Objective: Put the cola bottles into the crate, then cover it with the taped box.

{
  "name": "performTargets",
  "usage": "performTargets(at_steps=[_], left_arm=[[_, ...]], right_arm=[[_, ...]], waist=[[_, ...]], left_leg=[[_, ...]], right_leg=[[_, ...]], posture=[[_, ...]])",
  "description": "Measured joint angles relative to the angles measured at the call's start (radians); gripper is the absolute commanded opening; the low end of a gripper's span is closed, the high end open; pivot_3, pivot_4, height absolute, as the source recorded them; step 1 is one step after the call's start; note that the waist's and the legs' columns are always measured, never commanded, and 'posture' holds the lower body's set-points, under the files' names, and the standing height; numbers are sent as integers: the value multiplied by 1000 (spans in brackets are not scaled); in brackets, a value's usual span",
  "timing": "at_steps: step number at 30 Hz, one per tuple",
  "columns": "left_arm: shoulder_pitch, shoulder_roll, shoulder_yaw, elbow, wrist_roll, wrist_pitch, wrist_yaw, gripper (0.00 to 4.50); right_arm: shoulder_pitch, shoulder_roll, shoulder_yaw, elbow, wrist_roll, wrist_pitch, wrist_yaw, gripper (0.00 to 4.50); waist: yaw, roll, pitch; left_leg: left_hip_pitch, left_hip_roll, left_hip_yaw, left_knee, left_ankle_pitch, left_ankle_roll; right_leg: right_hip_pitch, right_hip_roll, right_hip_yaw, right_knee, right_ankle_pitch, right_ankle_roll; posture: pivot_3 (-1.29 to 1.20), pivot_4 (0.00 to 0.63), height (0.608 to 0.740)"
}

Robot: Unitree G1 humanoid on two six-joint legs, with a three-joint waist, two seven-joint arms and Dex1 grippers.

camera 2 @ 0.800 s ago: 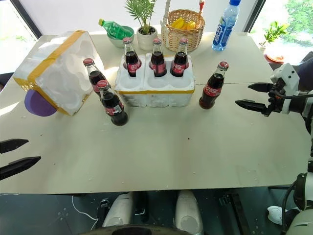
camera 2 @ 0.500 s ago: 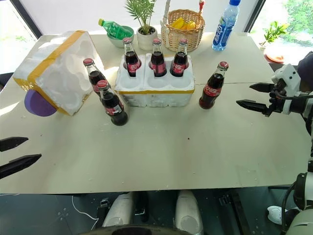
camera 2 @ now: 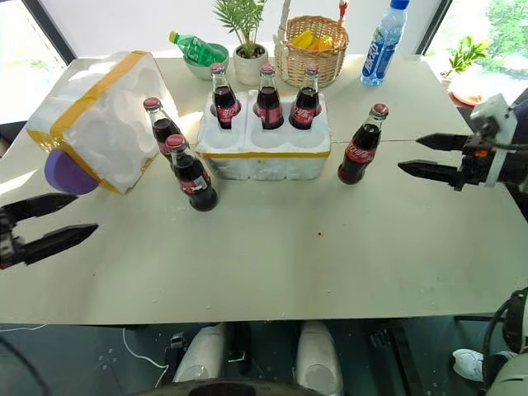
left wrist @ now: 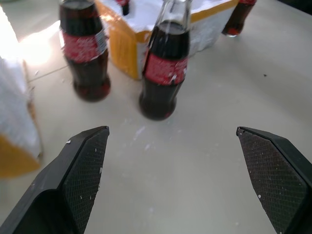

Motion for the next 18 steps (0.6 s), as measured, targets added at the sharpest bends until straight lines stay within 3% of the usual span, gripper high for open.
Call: performTargets(at_steps=[5, 9, 18], left_arm=[[-234, -11, -264, 78, 40, -34, 25, 4394], [-370, -54, -466, 180, 143, -105, 25, 4394], [-601, -234, -700, 423, 306, -226, 22, 4394]], right_arm=[[80, -58, -109, -285, 192, 257, 28, 4500], [118, -58, -166, -442, 281, 354, -27, 4500], [148, -22, -230, -559, 385, 433, -170, 4500]], waist=[[-1, 1, -1], [-1, 0, -1], [15, -1, -1]], left_leg=[[1, 0, 0, 0, 0, 0], [1, 0, 0, 0, 0, 0], [0, -1, 0, 2, 0, 1]], right_leg=[[1, 1, 0, 0, 0, 0], [1, 0, 0, 1, 1, 1], [1, 0, 0, 1, 1, 1]], posture=[[0, 150, 740], [0, 150, 740], [0, 150, 740]])
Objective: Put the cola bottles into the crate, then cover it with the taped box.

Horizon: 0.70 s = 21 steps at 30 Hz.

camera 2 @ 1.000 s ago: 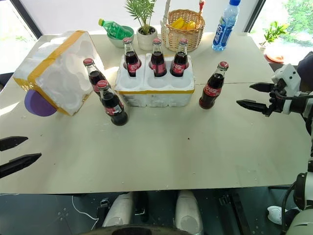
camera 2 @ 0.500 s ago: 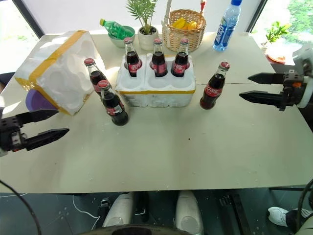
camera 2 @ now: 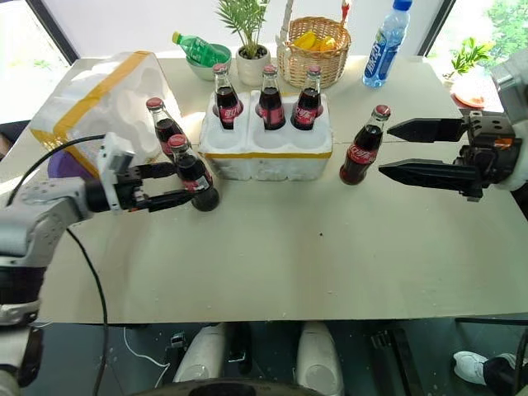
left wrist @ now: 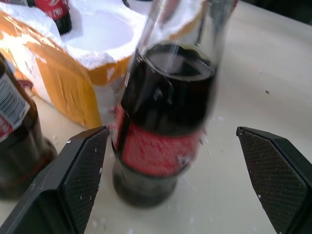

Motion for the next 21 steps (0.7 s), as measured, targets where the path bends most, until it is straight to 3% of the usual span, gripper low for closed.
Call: performTargets(at_steps=[5, 10, 15, 21], left_arm=[[-45, -64, -45, 88, 49, -41, -18, 4394], [-47, -97, -56, 103, 70, -60, -19, 2828], [-33, -75, -54, 47, 49, 2, -34, 2822], [-123, -40, -37, -59, -141, 210, -130, 2822]], right_arm=[[15, 26, -8, -10, 20, 9, -71, 4500], [15, 59, -8, -9, 45, 12, -138, 4500], [25, 69, -11, -15, 72, 19, -172, 4500], [62, 90, -20, -31, 94, 21, -210, 4500]], waist=[[7, 0, 0], [9, 0, 0], [7, -1, 0], [14, -3, 1]], left_leg=[[0, 0, 0, 0, 0, 0], [0, 0, 0, 0, 0, 0], [0, 0, -1, 0, 0, 1], [-1, 0, -2, 1, 0, 0]], right_leg=[[0, 0, 0, 0, 0, 0], [0, 0, 0, 0, 0, 0], [0, 0, 0, 0, 0, 0], [1, 0, -1, 0, 0, 0]], posture=[[0, 150, 740], [0, 150, 740], [0, 150, 740], [0, 150, 740]])
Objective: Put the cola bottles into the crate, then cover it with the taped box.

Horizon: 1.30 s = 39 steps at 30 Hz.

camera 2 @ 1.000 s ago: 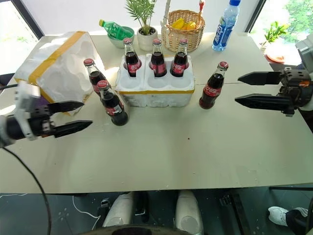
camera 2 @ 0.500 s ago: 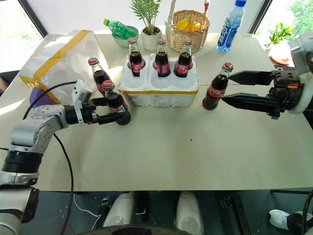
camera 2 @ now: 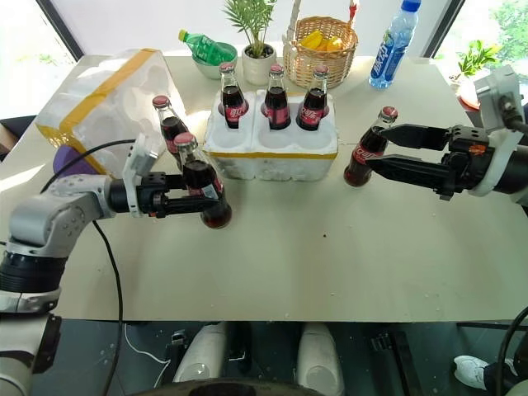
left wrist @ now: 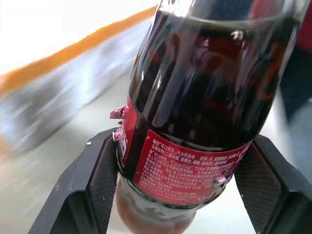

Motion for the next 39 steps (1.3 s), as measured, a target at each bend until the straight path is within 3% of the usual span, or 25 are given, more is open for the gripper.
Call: performTargets(at_steps=[2, 4, 10, 14, 23, 29, 31, 33, 36, 39], left_arm=[[-124, -54, 4, 18, -20, 23, 24, 2822], [-289, -167, 3, 116, -3, 4, 83, 2822], [-544, -383, -32, 470, 208, -199, 328, 2822], [-559, -435, -60, 648, 312, -265, 386, 2822], [-583, -534, -74, 836, 398, -379, 340, 2822], [-584, -551, -76, 885, 452, -406, 336, 2822], [-586, -554, -87, 917, 482, -437, 345, 3916], [-596, -560, -93, 932, 502, -465, 354, 4399], [-591, -558, -93, 931, 516, -478, 355, 4399], [-509, -524, -88, 779, 485, -411, 311, 4399]], right_arm=[[10, 4, -7, -12, 4, 0, -12, 4500], [21, 17, -20, -24, 9, -1, -31, 4500], [53, 37, -45, -62, 22, -1, -96, 4500], [72, 38, -76, -88, 44, 0, -124, 4500], [107, 63, -81, -121, 77, -6, -177, 4500], [112, 71, -76, -121, 76, -23, -198, 4500], [112, 71, -64, -121, 75, -29, -202, 4500], [112, 71, -52, -123, 75, -36, -201, 4500], [107, 72, -35, -126, 70, -49, -202, 4500], [92, 74, -5, -126, 65, -63, -205, 4500]], waist=[[7, -1, 0], [22, -1, 0], [16, -1, 0], [12, -1, 0], [19, -2, 0], [19, -2, 1], [19, -2, 1], [20, -2, 0], [18, -2, 0], [12, -1, 0]], left_leg=[[0, 0, 0, 1, 0, 0], [1, -1, -1, 5, 0, 1], [1, -1, 0, 12, -4, 8], [0, 0, 0, 11, -4, 8], [-2, 0, 0, 14, -8, 14], [-4, 0, 0, 13, -5, 9], [-4, 0, 0, 13, -6, 10], [-3, 0, 0, 14, -8, 14], [-3, 0, 0, 14, -9, 15], [-3, 0, 0, 14, -9, 15]], right_leg=[[1, 0, 0, -1, 1, 2], [4, 0, -1, -1, 2, 3], [6, 1, 0, -2, 2, 4], [5, 2, -1, -2, 2, 4], [5, -1, 0, -2, 3, 5], [2, 0, -1, -2, 3, 5], [2, 0, -1, -2, 3, 5], [4, 0, -1, -2, 3, 5], [4, -1, 0, -2, 3, 5], [3, -1, 0, -1, 3, 5]], posture=[[0, 150, 740], [0, 150, 740], [0, 150, 740], [0, 150, 740], [0, 150, 740], [0, 150, 740], [0, 150, 740], [0, 150, 740], [0, 150, 740], [0, 150, 740]])
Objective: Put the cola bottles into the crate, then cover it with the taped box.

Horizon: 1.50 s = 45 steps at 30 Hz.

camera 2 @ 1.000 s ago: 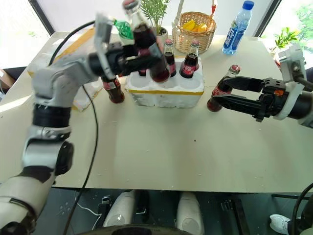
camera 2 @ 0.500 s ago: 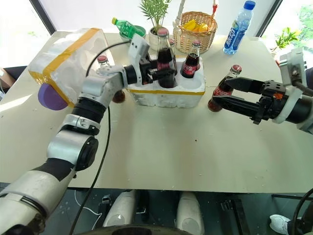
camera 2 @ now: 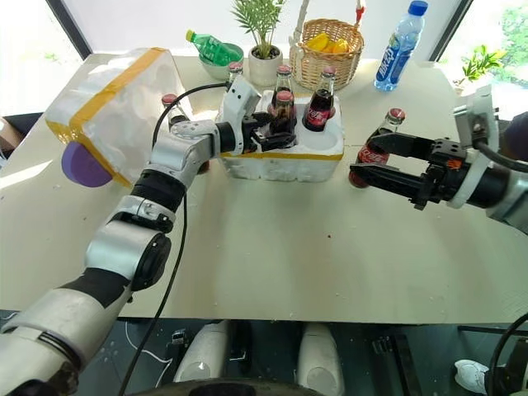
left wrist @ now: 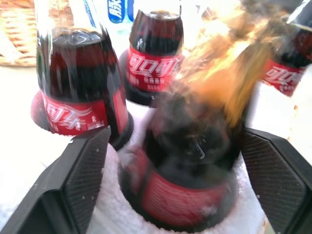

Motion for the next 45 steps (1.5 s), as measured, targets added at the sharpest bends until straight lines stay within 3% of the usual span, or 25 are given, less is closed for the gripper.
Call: performTargets(at_steps=[3, 8, 11, 15, 18, 24, 33, 35, 38, 45], left_arm=[[134, 90, 50, -292, -125, 157, -77, 4399], [370, 351, 214, -769, -357, 380, -160, 4399], [520, 483, 312, -842, -408, 448, -164, 4399], [640, 580, 327, -829, -341, 406, -126, 4399], [630, 577, 313, -774, -286, 361, -69, 4399], [493, 451, 231, -570, -192, 241, 33, 4399], [288, 345, 167, -229, -77, 50, 73, 4399], [258, 332, 161, -178, -57, 19, 69, 3850], [251, 326, 148, -164, -49, 4, 59, 2565], [352, 454, 149, -396, -119, 205, -44, 2542]], right_arm=[[-16, 2, 23, 1, -6, -8, 0, 4500], [-24, 10, 50, 11, -13, -13, 2, 4500], [-36, 18, 77, 21, -23, -17, 7, 4500], [-66, 22, 110, 34, -29, -25, 14, 4500], [-84, 23, 118, 47, -34, -26, 16, 4500], [-99, 38, 138, 51, -37, -26, 16, 4500], [-102, 53, 144, 53, -35, -26, 9, 4500], [-102, 63, 146, 52, -35, -26, 5, 4500], [-108, 69, 146, 53, -34, -24, -1, 4500], [-119, 71, 140, 54, -27, -16, -19, 4500]], waist=[[-18, 0, 0], [-30, 1, 0], [-26, 1, 0], [-8, 1, 0], [3, 1, 0], [7, 0, 0], [8, 0, -1], [7, 0, -1], [6, 0, -1], [-12, 0, 0]], left_leg=[[0, 1, 0, -1, 3, -6], [2, 1, 0, -1, 3, -6], [3, 0, -1, -1, 3, -6], [2, -1, -1, -1, 3, -6], [2, -2, -1, -1, 3, -6], [2, -2, 0, -1, 3, -6], [2, -1, 0, 0, 3, -6], [2, -1, 0, 0, 3, -6], [2, 0, 0, 0, 3, -6], [1, 0, 0, -1, 3, -5]], right_leg=[[-1, 1, 0, 0, 0, 0], [1, 1, 1, 0, 0, 0], [3, 1, 0, 0, 0, -1], [3, -1, 0, -1, -2, -4], [3, -1, 0, -2, -2, -4], [3, -1, 0, -1, 0, 0], [3, 0, 0, -1, 0, 0], [3, 0, 0, -1, 0, 0], [3, 0, 0, 0, 0, 0], [1, 0, 0, -1, 0, 0]], posture=[[0, 150, 740], [0, 150, 740], [0, 150, 740], [0, 150, 740], [0, 150, 740], [0, 150, 740], [0, 150, 740], [0, 150, 740], [0, 150, 740], [0, 150, 740]])
